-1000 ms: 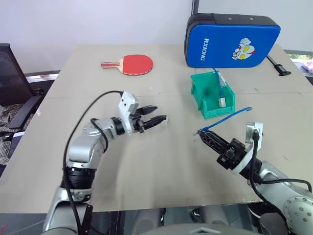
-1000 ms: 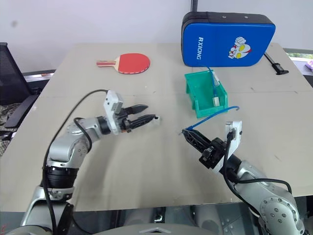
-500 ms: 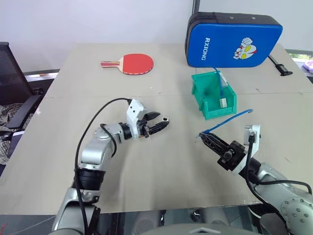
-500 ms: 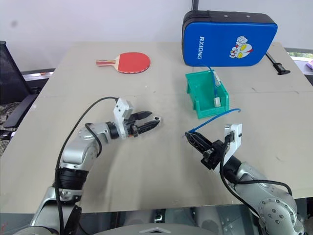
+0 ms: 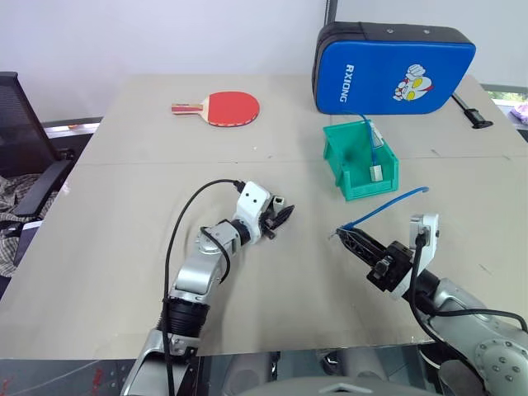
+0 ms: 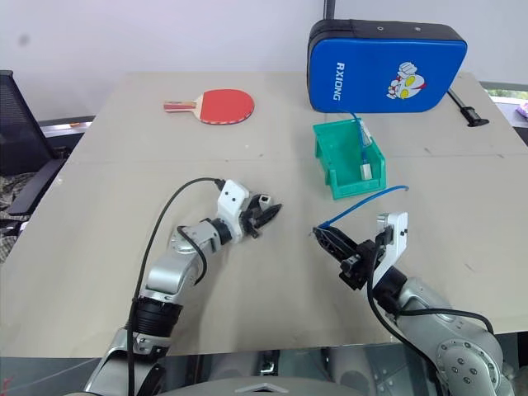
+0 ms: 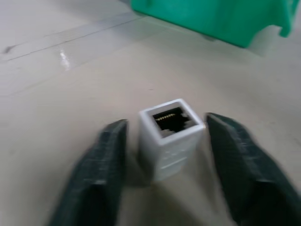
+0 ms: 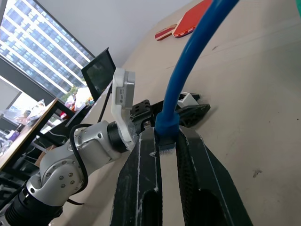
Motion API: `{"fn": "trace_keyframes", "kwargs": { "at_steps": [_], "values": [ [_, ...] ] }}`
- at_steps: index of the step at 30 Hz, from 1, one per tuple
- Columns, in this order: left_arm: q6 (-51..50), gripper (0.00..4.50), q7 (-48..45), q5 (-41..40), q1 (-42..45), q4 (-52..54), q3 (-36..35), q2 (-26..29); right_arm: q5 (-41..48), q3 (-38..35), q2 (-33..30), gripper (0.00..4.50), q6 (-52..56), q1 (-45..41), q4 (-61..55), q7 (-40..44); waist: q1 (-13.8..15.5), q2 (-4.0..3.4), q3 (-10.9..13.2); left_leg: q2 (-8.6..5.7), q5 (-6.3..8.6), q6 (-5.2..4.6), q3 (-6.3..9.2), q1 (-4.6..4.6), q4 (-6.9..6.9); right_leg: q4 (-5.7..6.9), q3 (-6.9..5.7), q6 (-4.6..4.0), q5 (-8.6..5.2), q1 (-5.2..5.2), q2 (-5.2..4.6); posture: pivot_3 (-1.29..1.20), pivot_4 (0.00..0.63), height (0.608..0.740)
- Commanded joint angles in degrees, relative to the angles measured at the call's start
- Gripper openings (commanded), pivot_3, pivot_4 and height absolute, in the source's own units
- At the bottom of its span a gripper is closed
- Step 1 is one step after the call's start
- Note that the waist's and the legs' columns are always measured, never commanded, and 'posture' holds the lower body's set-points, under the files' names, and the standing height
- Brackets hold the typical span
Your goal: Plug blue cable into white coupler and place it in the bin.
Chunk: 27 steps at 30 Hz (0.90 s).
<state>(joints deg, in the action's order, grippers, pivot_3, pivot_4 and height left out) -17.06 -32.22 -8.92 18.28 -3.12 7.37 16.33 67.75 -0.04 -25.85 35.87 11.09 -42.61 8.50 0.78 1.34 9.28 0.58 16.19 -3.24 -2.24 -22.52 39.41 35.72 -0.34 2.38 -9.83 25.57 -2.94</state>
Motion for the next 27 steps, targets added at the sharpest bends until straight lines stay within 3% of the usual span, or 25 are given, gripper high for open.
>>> {"fn": "trace_keyframes", "kwargs": {
  "at_steps": [1, 3, 7, 12, 18, 27],
  "values": [
    [2.08, 0.71, -1.45, 0.02, 1.42, -2.17, -0.33, 0.29, -0.51, -0.74, -0.4, 0.0, -0.69, 0.5, -2.85, 0.75, 0.01, 0.01, -0.01, 0.0, 0.0, 0.0, 0.0, 0.0, 0.0, 0.0, 0.0, 0.0, 0.0, 0.0, 0.0, 0.0, 0.15, 0.731],
    [2.41, 0.67, -5.2, -2.15, 2.57, -3.27, -0.82, 0.8, -2.61, -0.34, -0.38, 0.0, -1.27, 0.13, -2.77, 1.21, 0.01, 0.01, -0.01, 0.0, 0.0, 0.0, -0.02, 0.01, 0.02, 0.0, 0.0, 0.01, -0.02, -0.01, 0.0, 0.0, 0.15, 0.731],
    [0.64, 0.67, -23.25, -9.78, 4.66, -1.05, 1.76, 4.35, -10.18, 1.09, -2.09, 0.0, -1.8, -3.36, -1.75, 3.62, -0.12, 0.0, -0.01, -0.01, -0.01, 0.0, -0.08, 0.04, 0.05, 0.02, 0.03, -0.11, -0.18, -0.02, 0.01, 0.0, 0.15, 0.731],
    [5.53, 0.67, -37.23, -8.31, 8.69, -4.21, 7.76, 7.79, -17.65, 4.06, -4.57, 0.0, -0.26, -13.42, 2.73, 8.03, -0.13, 0.0, -0.01, -0.01, -0.01, 0.0, -0.13, 0.04, 0.05, 0.02, 0.07, -0.24, -0.13, 0.0, 0.08, 0.0, 0.15, 0.731],
    [18.08, 0.67, -41.19, -0.99, 14.52, -15.06, 12.89, 6.13, -30.23, 12.5, -8.92, 0.0, 0.02, -22.73, 9.93, 15.52, 0.0, 0.01, -0.01, -0.16, 0.0, -0.01, -0.13, 0.01, 0.05, -0.03, 0.08, -0.28, -0.1, -0.01, 0.08, 0.0, 0.15, 0.731],
    [24.75, 0.67, -43.89, 2.42, 17.3, -21.66, 14.02, 4.94, -35.63, 15.54, -8.42, 0.0, 0.04, -23.28, 12.42, 22.83, -0.08, 0.01, -0.01, -0.09, 0.03, -0.07, -0.06, -0.13, 0.05, -0.13, 0.04, -0.03, 0.02, 0.04, 0.06, 0.0, 0.15, 0.731]
  ]
}}
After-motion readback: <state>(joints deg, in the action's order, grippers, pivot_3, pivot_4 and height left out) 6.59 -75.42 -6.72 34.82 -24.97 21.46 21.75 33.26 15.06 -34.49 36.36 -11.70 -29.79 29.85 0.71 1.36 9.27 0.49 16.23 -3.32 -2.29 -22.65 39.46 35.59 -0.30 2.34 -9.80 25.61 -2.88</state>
